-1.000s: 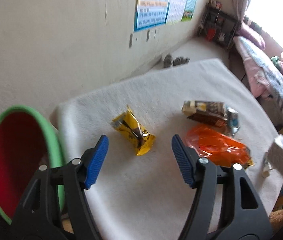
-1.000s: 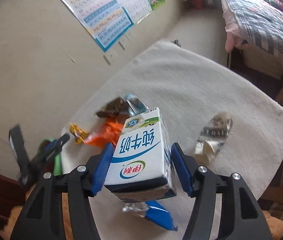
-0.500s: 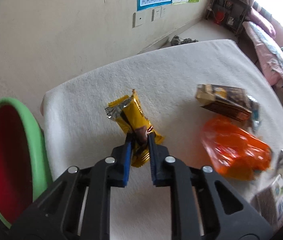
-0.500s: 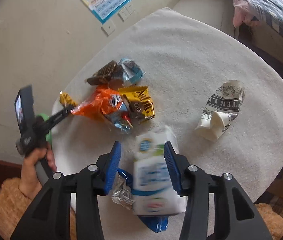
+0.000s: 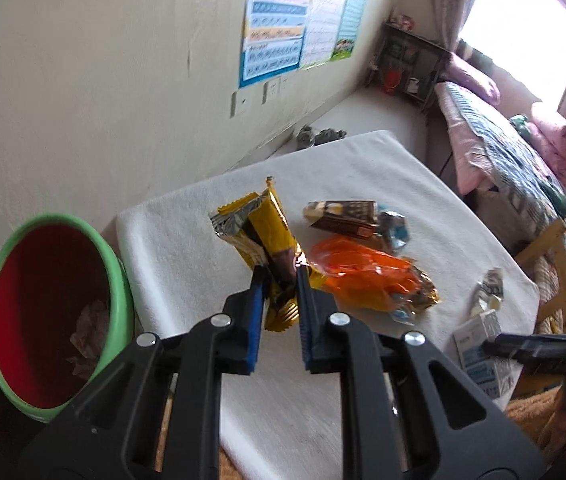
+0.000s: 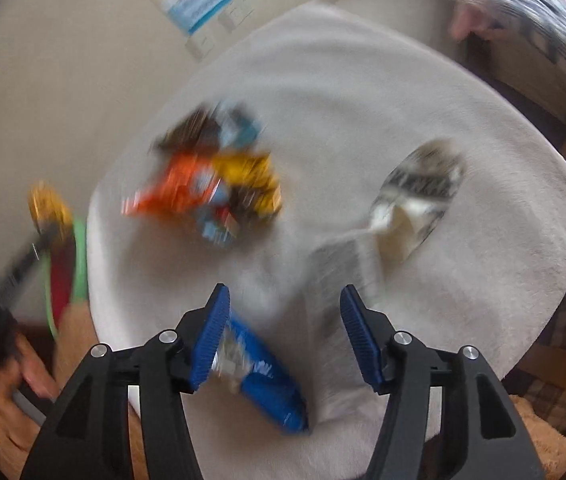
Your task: Collect trash
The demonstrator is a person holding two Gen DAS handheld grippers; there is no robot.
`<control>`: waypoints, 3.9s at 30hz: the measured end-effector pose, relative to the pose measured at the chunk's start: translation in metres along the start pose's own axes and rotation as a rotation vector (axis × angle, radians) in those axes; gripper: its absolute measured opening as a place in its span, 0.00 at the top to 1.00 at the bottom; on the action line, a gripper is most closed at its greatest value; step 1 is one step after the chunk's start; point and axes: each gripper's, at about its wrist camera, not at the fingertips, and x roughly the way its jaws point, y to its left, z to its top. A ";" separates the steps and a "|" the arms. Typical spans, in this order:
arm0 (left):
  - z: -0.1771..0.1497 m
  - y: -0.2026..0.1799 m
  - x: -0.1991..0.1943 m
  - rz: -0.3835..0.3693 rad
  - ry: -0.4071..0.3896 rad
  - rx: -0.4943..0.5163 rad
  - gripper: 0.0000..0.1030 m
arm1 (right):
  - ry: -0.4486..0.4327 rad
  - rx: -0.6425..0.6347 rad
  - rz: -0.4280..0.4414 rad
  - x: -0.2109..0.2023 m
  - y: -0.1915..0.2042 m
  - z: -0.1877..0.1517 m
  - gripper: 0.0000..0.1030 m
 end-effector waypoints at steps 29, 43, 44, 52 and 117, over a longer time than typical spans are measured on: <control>-0.012 -0.009 -0.016 -0.022 -0.011 0.031 0.85 | -0.081 -0.279 -0.088 -0.005 0.043 -0.003 0.78; -0.027 -0.009 0.002 -0.059 0.091 0.002 0.84 | -0.205 -0.033 0.050 -0.039 0.008 0.015 0.78; -0.031 -0.010 0.007 -0.062 0.111 -0.001 0.83 | -0.204 -0.033 0.045 -0.038 0.008 0.016 0.78; -0.043 -0.021 0.048 -0.014 0.205 0.080 0.42 | -0.182 -0.041 0.033 -0.028 0.012 0.018 0.78; -0.037 0.228 -0.067 0.288 -0.054 -0.302 0.60 | -0.116 -0.528 0.246 0.037 0.332 0.047 0.75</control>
